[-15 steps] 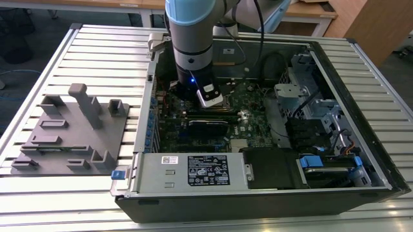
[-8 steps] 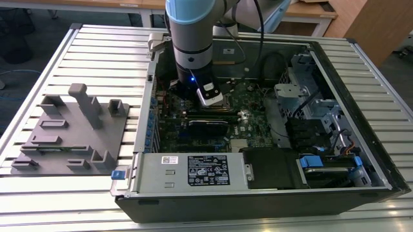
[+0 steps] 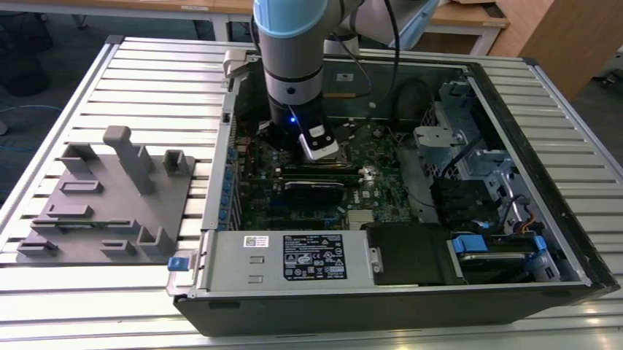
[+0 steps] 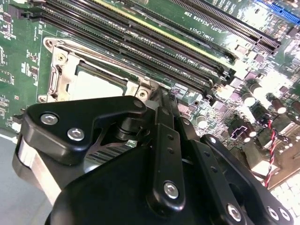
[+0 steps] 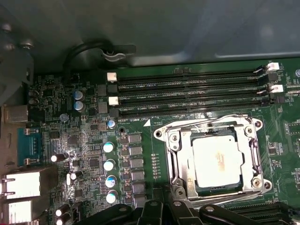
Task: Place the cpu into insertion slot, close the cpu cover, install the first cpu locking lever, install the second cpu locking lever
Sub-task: 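Install the second cpu locking lever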
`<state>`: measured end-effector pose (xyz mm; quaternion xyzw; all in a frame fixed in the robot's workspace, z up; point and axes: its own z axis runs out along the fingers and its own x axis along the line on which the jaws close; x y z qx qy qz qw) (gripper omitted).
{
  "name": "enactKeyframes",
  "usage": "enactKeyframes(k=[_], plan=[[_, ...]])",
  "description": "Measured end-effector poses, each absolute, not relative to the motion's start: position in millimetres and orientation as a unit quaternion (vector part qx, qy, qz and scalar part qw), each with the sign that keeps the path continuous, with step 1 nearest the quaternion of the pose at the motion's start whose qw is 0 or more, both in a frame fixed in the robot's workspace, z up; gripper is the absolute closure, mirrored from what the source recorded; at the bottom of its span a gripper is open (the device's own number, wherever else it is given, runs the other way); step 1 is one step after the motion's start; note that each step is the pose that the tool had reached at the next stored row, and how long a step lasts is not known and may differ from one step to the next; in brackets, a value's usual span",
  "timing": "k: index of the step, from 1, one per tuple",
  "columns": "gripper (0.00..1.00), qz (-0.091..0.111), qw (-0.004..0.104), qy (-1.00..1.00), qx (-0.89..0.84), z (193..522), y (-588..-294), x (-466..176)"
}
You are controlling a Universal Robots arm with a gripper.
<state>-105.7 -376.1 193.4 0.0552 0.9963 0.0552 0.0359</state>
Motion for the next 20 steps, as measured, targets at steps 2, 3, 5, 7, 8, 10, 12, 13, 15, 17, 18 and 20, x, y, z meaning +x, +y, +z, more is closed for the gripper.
enactKeyframes(k=[2, 3, 5, 7, 8, 10, 12, 13, 15, 17, 18, 20], plan=[[0.90, 0.055, 0.036, 0.996, 0.055, 195, -376, -106], [0.90, 0.055, 0.036, 0.996, 0.055, 197, -376, -106], [0.90, 0.055, 0.036, 0.996, 0.055, 202, -376, -106], [0.90, 0.055, 0.036, 0.996, 0.055, 208, -375, -106], [0.90, 0.055, 0.036, 0.996, 0.055, 210, -375, -106], [0.90, 0.055, 0.036, 0.996, 0.055, 210, -374, -105], [0.90, 0.055, 0.036, 0.996, 0.055, 210, -372, -104], [0.90, 0.055, 0.036, 0.996, 0.055, 210, -371, -103], [0.90, 0.054, 0.036, 0.996, 0.055, 210, -368, -99], [0.90, 0.053, 0.036, 0.996, 0.055, 210, -366, -95], [0.90, 0.053, 0.036, 0.996, 0.055, 211, -365, -93], [0.90, 0.052, 0.036, 0.996, 0.055, 210, -364, -89]])
